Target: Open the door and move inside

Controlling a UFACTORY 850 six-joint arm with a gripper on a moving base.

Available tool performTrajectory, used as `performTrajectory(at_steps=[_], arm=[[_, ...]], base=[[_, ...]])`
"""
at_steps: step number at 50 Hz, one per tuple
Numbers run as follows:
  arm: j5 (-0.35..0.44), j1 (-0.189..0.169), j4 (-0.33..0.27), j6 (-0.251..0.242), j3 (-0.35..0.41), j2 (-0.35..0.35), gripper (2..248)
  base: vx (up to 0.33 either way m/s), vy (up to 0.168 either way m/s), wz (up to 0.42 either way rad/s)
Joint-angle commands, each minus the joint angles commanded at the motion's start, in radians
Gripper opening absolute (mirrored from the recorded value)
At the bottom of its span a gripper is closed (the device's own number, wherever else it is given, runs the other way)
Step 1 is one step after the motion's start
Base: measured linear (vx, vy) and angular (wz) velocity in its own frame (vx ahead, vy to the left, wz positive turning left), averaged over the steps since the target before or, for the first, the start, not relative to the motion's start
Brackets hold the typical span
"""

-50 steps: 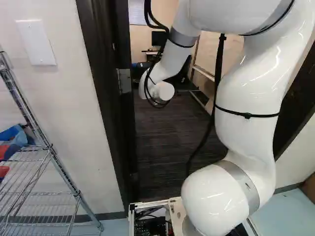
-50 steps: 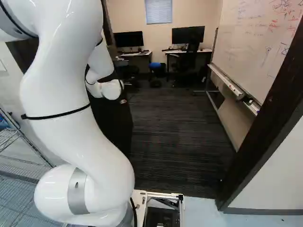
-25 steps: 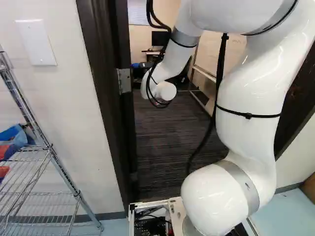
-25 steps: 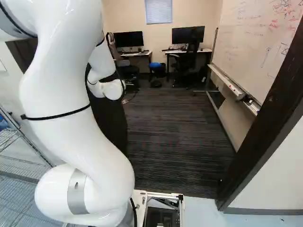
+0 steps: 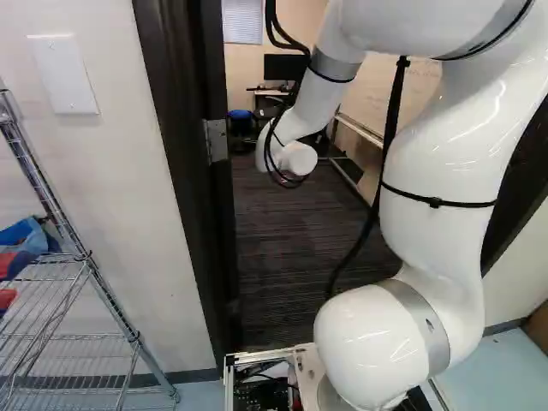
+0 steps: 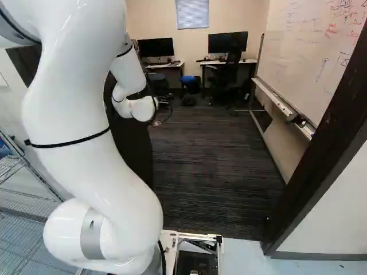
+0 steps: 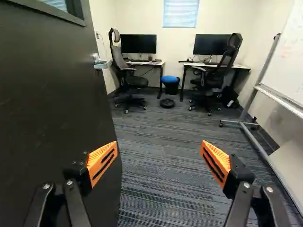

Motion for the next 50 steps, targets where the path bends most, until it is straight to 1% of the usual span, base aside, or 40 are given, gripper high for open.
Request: performTrajectory(at_steps=[50], arm=[[0.000,-0.144,0.000,0.000,0.057,0.051,247]], base=[[0.000,0.000,0.000]])
